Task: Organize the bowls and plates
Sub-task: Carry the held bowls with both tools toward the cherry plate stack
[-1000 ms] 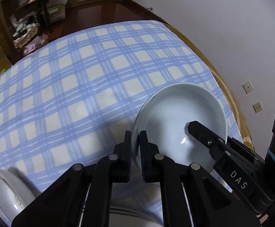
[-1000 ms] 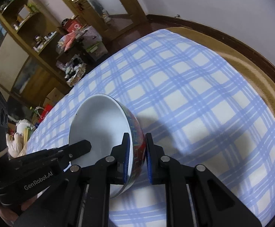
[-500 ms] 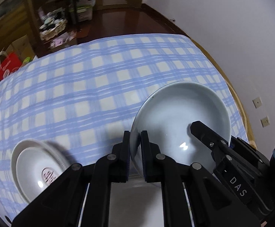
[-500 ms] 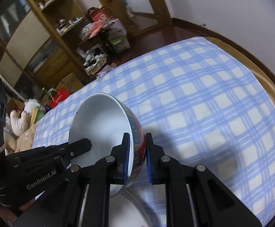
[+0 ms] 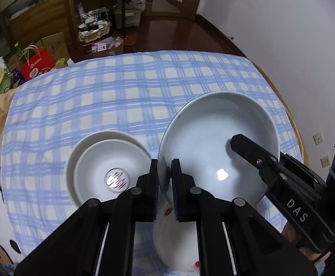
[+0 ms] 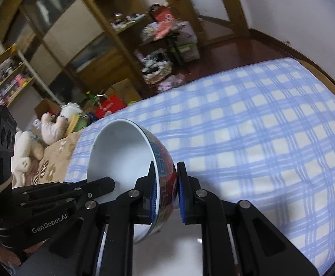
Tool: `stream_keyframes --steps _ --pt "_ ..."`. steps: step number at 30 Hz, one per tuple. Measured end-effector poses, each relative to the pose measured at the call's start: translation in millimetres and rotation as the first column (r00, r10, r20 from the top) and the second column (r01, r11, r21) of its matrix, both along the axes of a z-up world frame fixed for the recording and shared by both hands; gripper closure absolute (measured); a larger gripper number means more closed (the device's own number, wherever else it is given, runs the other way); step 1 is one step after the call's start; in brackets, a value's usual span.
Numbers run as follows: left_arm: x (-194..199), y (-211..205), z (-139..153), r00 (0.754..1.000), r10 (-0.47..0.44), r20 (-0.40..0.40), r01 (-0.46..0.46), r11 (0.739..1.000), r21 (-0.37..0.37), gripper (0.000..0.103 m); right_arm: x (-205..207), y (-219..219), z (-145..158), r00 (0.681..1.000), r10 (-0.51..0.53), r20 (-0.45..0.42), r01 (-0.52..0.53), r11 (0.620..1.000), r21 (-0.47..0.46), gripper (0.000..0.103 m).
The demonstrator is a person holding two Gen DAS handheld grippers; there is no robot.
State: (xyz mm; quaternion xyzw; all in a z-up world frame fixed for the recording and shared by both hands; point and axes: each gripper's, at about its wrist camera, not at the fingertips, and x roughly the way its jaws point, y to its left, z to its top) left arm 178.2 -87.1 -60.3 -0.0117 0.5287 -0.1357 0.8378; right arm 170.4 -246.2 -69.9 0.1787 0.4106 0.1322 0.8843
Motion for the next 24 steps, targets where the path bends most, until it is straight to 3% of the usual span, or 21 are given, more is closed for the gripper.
stream_keyframes --steps 8,15,24 --pt "-20.8 36.1 21.4 0.998 0.041 0.046 -0.04 0.999 -0.029 0.093 -17.1 33.8 23.0 0.993 0.062 0.097 -0.058 0.998 -0.037 0.086" --pt "-30.1 58.1 12.4 0.995 0.1 0.018 -0.099 0.994 -0.042 0.092 -20.1 58.5 18.6 0.987 0.109 0.116 -0.101 0.992 -0.075 0.086" --pt "-22.5 74.1 -7.0 0.993 0.119 0.008 -0.119 0.993 -0.015 0.092 -7.9 74.7 -1.1 0.988 0.126 0.094 -0.122 0.991 -0.05 0.086"
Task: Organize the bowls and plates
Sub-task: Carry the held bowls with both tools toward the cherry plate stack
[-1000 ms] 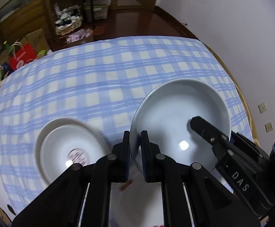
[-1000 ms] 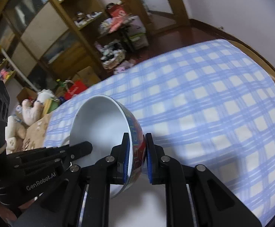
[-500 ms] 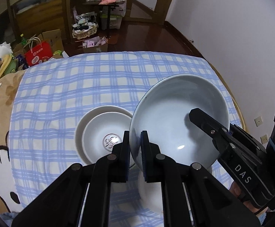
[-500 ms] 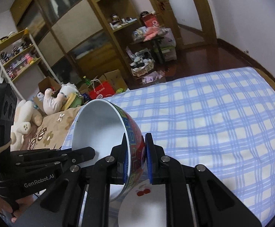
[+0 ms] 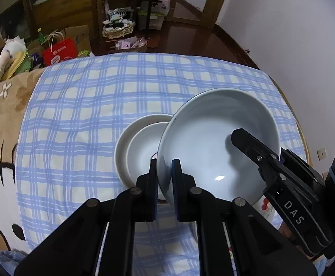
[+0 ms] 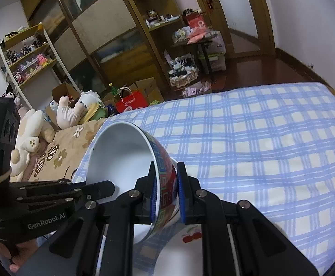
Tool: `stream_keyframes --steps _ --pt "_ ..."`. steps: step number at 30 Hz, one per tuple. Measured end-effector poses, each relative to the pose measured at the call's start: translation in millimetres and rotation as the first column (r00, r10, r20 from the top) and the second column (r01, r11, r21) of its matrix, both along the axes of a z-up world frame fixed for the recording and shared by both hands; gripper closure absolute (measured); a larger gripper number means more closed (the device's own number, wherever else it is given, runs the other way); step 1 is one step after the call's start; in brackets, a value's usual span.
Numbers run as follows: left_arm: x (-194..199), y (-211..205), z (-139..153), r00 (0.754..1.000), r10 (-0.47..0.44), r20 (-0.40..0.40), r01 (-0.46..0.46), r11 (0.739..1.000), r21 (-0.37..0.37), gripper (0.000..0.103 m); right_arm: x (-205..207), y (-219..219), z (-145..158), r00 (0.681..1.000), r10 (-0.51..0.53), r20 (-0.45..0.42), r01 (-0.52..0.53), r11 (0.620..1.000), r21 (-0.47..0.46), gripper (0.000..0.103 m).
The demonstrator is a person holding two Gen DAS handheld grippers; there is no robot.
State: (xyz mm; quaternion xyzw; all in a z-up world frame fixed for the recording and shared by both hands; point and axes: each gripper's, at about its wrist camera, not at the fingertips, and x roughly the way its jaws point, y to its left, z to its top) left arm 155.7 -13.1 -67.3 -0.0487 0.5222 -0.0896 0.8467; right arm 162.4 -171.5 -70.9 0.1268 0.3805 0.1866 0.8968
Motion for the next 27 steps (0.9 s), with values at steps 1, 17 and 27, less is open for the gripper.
stream_keyframes --steps 1,17,27 --pt "2.3 2.4 -2.1 1.0 0.002 -0.006 -0.002 1.0 -0.001 0.092 2.4 1.5 -1.7 1.0 -0.001 -0.004 0.001 1.0 0.004 0.086" --pt "19.7 17.4 -35.0 0.998 0.007 -0.07 -0.006 1.0 0.018 0.091 17.6 16.3 -31.2 0.998 -0.007 -0.06 0.009 1.0 0.029 0.086" --pt "31.4 17.6 -53.7 0.995 0.007 -0.098 -0.002 0.999 0.051 0.092 19.6 27.1 -50.0 0.996 0.019 -0.088 -0.024 0.998 -0.057 0.086"
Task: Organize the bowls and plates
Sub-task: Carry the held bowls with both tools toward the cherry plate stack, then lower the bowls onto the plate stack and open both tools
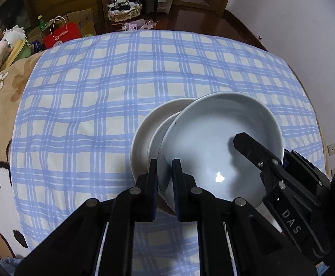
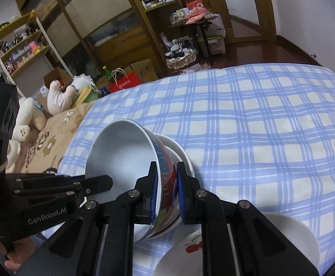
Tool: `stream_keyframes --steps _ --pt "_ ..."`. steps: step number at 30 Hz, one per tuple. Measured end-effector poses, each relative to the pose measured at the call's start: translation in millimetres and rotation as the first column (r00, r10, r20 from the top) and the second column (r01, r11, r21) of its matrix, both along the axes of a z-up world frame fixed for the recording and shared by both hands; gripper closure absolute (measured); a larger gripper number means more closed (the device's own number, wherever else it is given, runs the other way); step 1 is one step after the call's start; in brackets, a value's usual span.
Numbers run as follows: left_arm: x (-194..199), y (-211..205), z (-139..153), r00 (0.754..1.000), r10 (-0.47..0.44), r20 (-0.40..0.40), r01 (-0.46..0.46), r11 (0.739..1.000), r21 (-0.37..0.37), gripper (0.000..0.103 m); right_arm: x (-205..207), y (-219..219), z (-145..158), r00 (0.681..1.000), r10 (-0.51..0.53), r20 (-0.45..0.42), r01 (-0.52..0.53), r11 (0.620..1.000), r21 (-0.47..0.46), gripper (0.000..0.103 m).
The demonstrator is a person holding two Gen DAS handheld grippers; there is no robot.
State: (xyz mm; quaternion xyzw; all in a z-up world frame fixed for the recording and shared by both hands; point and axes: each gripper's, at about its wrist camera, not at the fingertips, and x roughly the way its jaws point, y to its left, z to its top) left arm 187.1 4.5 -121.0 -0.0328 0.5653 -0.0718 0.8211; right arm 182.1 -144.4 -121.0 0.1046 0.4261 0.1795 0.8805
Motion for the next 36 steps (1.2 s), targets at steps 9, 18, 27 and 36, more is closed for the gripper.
stream_keyframes --steps 9,18,27,36 --pt "4.1 0.7 -4.6 1.0 -0.004 0.003 0.004 1.0 0.016 0.093 0.6 0.9 -9.1 1.0 0.023 -0.013 -0.023 1.0 -0.018 0.086" --pt "5.0 1.0 -5.4 1.0 -0.009 0.009 0.008 1.0 0.02 0.093 -1.4 0.8 -10.3 0.999 0.033 0.006 -0.032 0.999 -0.013 0.086" --pt "2.2 -2.1 -2.3 0.999 -0.024 0.031 0.022 0.997 0.077 0.093 -1.4 2.8 -9.8 0.999 0.038 -0.01 -0.038 0.999 -0.011 0.077" --pt "3.5 6.1 -0.8 0.999 -0.012 0.033 0.009 0.996 0.087 0.089 -3.0 10.6 -6.0 0.998 0.048 -0.029 -0.049 0.999 -0.024 0.075"
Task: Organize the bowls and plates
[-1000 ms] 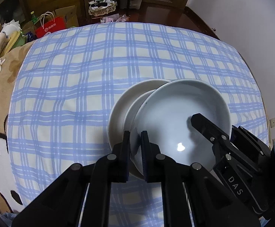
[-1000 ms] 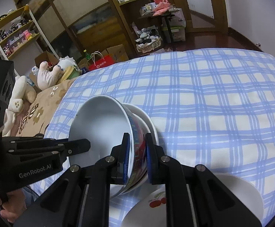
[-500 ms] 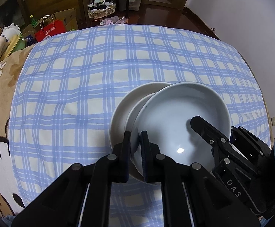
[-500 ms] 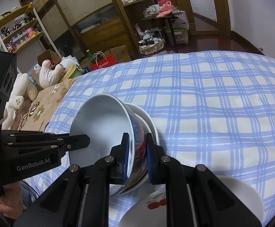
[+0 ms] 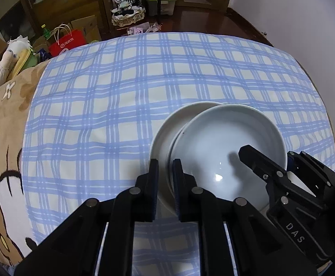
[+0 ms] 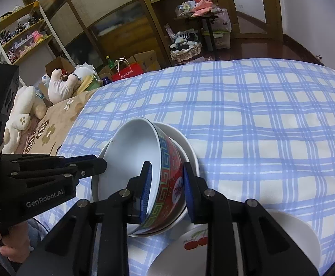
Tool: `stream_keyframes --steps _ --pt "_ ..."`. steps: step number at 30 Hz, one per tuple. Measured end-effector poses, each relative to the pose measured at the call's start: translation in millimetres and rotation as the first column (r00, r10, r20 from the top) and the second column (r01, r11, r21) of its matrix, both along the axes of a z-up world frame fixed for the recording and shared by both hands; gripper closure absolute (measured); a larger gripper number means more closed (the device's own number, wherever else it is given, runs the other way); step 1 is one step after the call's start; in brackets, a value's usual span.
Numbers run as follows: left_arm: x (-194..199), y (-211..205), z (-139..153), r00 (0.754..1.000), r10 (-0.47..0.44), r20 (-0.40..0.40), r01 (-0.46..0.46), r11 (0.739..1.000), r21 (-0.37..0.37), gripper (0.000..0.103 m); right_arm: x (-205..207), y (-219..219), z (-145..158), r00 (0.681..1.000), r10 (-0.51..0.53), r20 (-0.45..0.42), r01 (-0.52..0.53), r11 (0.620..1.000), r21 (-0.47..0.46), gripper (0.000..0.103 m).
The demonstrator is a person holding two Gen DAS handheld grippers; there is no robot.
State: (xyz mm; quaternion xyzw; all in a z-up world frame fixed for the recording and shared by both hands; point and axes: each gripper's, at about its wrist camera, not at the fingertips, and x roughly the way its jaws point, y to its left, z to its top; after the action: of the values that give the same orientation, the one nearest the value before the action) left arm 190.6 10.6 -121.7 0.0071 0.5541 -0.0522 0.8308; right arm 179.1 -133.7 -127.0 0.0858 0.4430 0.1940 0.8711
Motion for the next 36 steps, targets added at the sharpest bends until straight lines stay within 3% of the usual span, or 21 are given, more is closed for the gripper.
stream_keyframes --steps 9,17,18,21,26,27,29,32,36 --pt "-4.0 8.8 6.8 1.0 0.024 0.013 -0.024 1.0 -0.014 0.088 1.0 2.3 6.6 0.999 0.034 -0.031 -0.036 0.998 -0.047 0.07" --pt "-7.0 13.8 11.5 0.999 0.037 0.021 -0.037 0.999 0.001 0.085 -0.5 -6.5 20.7 1.0 0.007 0.029 -0.005 0.998 -0.066 0.067" --pt "-7.6 14.3 12.2 0.999 0.038 0.021 -0.038 0.999 0.003 0.083 0.1 -8.8 22.2 1.0 0.003 0.029 -0.001 0.998 -0.067 0.067" --pt "-9.1 17.6 14.3 0.999 0.039 0.024 -0.039 0.999 0.008 0.072 1.4 -13.9 26.2 0.999 -0.015 0.034 0.018 0.997 -0.071 0.05" --pt "-12.0 22.6 16.4 0.997 0.053 0.057 -0.057 0.996 0.065 0.04 1.7 -25.0 33.3 0.997 -0.056 0.052 0.06 0.995 -0.075 0.006" --pt "-11.4 23.5 15.4 0.997 0.06 0.05 -0.064 0.995 0.075 0.029 2.3 -28.6 35.4 0.996 -0.071 0.061 0.075 0.994 -0.074 0.002" --pt "-9.8 26.1 12.5 0.997 0.07 0.039 -0.073 0.995 0.074 0.02 4.0 -35.5 37.0 0.994 -0.087 0.061 0.09 0.995 -0.053 0.0" --pt "-7.6 27.9 10.3 0.997 0.078 0.029 -0.08 0.993 0.082 0.018 7.3 -44.1 36.5 0.994 -0.098 0.038 0.099 0.995 -0.024 0.0" --pt "-5.0 31.5 9.1 0.996 0.083 0.022 -0.085 0.994 0.069 0.015 7.2 -48.7 37.7 0.989 -0.123 0.081 0.129 0.989 -0.071 0.0"
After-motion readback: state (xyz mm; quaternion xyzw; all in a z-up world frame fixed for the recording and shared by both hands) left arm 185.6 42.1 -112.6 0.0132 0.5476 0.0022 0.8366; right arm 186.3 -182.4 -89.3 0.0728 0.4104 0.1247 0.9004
